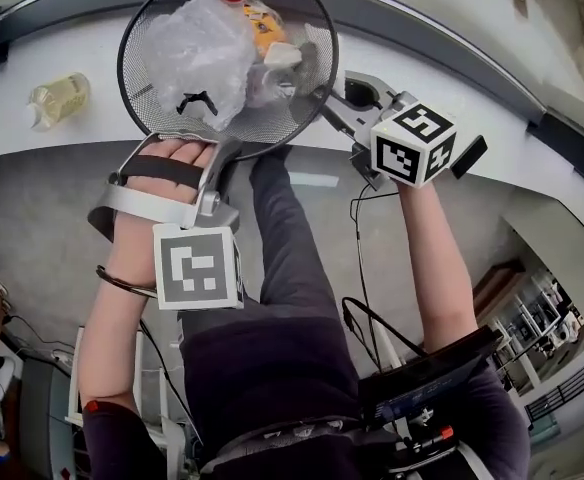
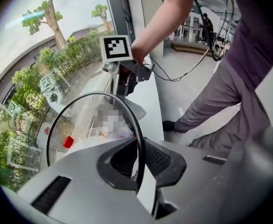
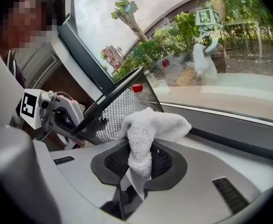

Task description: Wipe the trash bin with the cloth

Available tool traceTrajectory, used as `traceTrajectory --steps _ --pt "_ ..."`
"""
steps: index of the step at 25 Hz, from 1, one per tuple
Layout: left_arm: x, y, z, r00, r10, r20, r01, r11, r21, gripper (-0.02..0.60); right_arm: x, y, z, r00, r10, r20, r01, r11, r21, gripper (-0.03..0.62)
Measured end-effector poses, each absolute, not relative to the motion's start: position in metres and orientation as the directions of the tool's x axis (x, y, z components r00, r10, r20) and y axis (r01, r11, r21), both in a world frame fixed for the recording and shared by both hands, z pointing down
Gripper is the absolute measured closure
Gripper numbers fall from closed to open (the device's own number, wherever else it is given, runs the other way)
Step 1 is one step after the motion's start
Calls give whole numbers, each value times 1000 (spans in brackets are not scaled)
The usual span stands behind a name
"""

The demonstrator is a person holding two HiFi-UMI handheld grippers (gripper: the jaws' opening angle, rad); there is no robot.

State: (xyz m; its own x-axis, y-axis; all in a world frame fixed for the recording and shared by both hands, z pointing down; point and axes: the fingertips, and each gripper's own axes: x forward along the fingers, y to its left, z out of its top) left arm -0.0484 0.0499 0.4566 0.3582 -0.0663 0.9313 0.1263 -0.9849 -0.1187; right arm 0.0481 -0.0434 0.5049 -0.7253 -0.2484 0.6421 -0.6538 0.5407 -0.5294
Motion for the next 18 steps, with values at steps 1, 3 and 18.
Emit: traceTrajectory --steps 1,3,18 --pt "-48 49 456 356 -59 932 117 -987 -107 555 43 -35 508 -718 -236 655 -658 539 -526 519" --pt "-47 42 454 358 -79 930 86 -989 -117 555 25 -12 512 -709 -169 685 -635 576 -515 519" --pt "-85 19 467 261 -126 957 118 -980 -161 252 55 -46 480 -601 -454 657 -787 479 -389 519"
